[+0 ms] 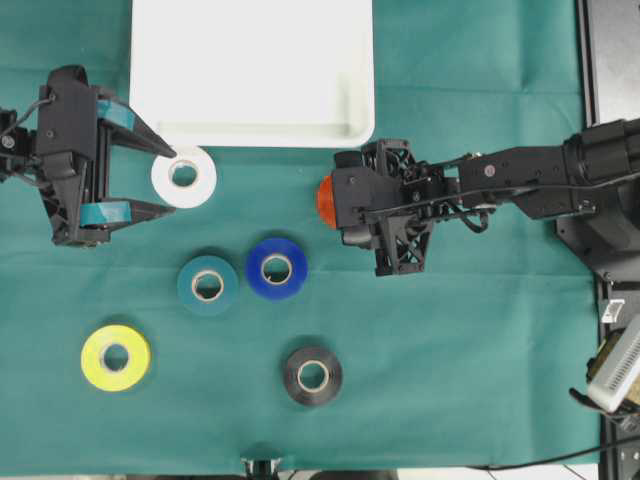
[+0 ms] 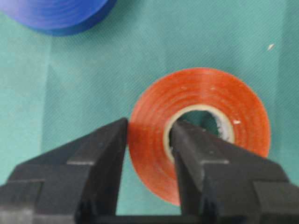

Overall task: Put the tape alternately from left to right into the white case.
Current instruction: 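Lower the right gripper and grasp the red tape roll, then lift the red tape and carry it into the white tray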

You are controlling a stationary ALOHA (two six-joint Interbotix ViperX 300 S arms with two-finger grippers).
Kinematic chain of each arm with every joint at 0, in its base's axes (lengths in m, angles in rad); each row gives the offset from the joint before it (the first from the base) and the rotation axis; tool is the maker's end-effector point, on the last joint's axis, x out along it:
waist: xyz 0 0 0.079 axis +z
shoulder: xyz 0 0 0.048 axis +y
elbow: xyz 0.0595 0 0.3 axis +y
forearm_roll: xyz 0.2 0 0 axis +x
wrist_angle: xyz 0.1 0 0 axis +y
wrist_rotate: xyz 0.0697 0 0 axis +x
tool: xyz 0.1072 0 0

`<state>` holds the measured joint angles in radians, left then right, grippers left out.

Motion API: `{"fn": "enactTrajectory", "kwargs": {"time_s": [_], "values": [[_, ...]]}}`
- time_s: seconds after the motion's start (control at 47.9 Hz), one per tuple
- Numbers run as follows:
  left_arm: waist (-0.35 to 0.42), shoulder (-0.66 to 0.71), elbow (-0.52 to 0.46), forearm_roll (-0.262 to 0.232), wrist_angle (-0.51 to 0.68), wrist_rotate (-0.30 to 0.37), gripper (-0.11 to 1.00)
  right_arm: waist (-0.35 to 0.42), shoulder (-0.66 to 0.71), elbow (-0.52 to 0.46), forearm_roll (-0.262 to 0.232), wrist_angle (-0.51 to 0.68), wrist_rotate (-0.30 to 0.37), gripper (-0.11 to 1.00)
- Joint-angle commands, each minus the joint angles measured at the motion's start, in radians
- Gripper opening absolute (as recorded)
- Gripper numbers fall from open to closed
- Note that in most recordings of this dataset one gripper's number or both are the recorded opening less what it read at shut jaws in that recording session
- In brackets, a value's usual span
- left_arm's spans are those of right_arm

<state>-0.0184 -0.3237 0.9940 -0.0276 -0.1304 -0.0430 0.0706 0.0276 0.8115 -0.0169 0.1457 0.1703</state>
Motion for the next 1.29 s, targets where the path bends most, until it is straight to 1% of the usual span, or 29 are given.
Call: {"fn": "enactTrajectory", "kwargs": {"time_s": [0.0,0.459,0.751,0.897,0.96,1.085,1.147,1.272], "values": [[0.000,-0.008,-0.014,-0.003,-0.005,0.000,0.91,0.003,-0.040,-0.015,-0.002,0.000,0.006,0.02],[0.000,-0.011,-0.017,-0.003,-0.005,0.000,0.91,0.032,-0.207,-0.020,-0.002,0.055,0.015,0.02],[0.000,-0.011,-0.015,-0.003,-0.005,0.000,0.91,0.032,-0.222,-0.023,0.000,0.052,0.014,0.02],[0.000,-0.012,-0.017,-0.003,-0.005,0.000,0.91,0.029,-0.221,-0.043,-0.002,0.048,0.014,0.02],[0.000,-0.012,-0.017,-0.003,-0.005,0.000,0.91,0.025,-0.221,-0.055,-0.011,0.048,0.012,0.02],[0.000,-0.011,-0.015,-0.003,-0.005,0.000,0.91,0.009,-0.219,-0.084,-0.055,0.048,0.012,0.02],[0.002,-0.011,-0.015,-0.002,-0.005,0.000,0.91,-0.006,-0.212,-0.103,-0.084,0.052,0.014,0.02],[0.000,-0.011,-0.015,-0.003,-0.005,0.000,0.91,-0.043,-0.192,-0.130,-0.114,0.049,0.014,0.02]]}}
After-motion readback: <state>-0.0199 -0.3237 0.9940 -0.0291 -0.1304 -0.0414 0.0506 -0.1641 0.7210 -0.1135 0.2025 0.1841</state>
